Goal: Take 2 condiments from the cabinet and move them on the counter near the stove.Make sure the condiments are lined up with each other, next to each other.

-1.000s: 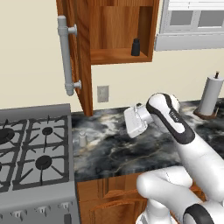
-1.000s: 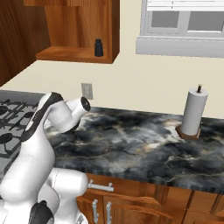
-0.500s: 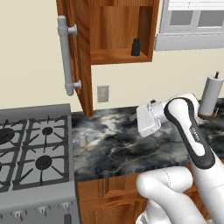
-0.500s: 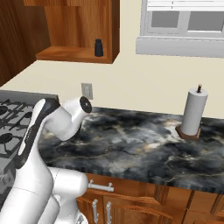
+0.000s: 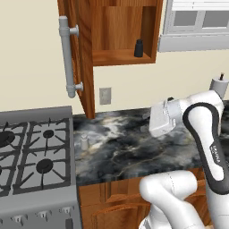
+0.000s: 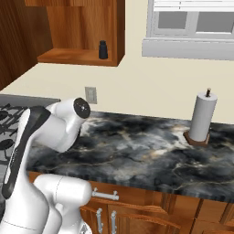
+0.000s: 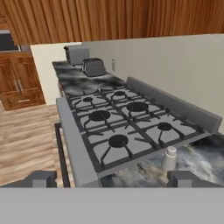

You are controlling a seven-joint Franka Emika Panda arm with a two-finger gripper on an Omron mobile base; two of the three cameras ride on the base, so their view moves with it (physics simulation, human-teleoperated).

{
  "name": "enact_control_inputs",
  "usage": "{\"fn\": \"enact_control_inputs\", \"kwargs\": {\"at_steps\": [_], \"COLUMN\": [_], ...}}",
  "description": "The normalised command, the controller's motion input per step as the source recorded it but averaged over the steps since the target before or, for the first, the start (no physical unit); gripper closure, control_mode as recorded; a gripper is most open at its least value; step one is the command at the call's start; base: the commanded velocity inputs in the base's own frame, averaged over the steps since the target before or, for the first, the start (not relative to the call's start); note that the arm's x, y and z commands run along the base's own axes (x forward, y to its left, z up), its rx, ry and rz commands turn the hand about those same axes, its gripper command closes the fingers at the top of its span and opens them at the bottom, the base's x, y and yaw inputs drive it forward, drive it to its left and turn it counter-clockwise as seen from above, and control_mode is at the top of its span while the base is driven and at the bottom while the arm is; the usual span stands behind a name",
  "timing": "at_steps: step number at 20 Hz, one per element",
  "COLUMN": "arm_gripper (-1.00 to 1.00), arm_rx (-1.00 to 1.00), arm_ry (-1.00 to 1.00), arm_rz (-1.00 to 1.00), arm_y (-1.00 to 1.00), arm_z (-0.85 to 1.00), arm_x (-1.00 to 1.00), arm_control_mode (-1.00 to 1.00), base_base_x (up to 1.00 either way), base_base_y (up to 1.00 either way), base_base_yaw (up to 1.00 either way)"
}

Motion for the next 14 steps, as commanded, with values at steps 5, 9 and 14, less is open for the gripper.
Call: {"fn": "enact_control_inputs", "kwargs": {"at_steps": [5,9,14], "arm_gripper": [-1.00,-1.00,-1.00], "arm_rx": [0.00,0.00,0.02], "arm_ry": [0.00,0.01,0.05], "arm_rz": [-0.17,-0.20,-0.20], "arm_y": [-0.11,-0.14,-0.15], "arm_z": [0.42,0.35,0.27], "arm_x": [-0.29,-0.23,-0.12], "arm_control_mode": [-1.00,-1.00,-1.00], "base_base_x": [0.00,0.00,0.00], "base_base_y": [0.00,0.00,0.00], "base_base_yaw": [0.00,0.00,0.00]}}
